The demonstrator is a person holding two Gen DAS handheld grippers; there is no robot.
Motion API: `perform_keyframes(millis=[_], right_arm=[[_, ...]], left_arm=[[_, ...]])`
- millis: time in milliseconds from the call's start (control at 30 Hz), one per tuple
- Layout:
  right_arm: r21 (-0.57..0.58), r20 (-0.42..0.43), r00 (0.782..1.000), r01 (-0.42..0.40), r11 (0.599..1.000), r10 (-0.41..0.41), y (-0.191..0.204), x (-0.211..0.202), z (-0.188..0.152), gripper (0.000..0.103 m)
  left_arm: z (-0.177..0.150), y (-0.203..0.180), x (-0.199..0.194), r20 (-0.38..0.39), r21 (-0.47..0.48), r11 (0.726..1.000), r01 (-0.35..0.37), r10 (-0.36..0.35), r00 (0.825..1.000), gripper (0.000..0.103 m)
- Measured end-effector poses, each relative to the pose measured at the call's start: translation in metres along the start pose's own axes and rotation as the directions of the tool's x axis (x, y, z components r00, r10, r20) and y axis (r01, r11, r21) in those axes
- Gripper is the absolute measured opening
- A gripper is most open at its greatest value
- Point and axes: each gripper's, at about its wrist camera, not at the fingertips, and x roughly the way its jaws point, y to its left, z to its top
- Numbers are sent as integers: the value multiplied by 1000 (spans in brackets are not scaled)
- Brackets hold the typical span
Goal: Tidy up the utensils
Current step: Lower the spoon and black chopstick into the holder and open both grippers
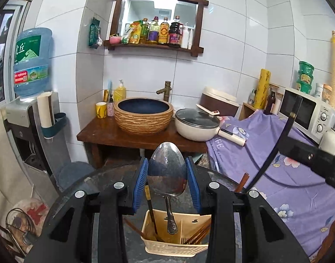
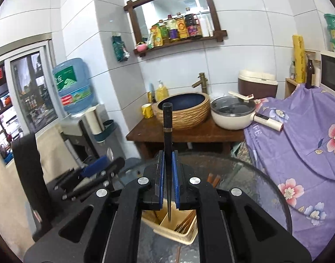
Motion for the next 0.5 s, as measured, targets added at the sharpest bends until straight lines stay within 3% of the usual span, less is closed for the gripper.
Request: perform_keyframes(millis=[67,500], right_arm=[[-8,4,999,37,999,-37,-3,11,-4,8],[8,-134,990,34,999,-33,-23,60,-74,8]], left_arm=[[-7,-2,8,-6,14,1000,-19,19,1000,34],[-67,6,43,-102,38,999,-23,26,994,34]])
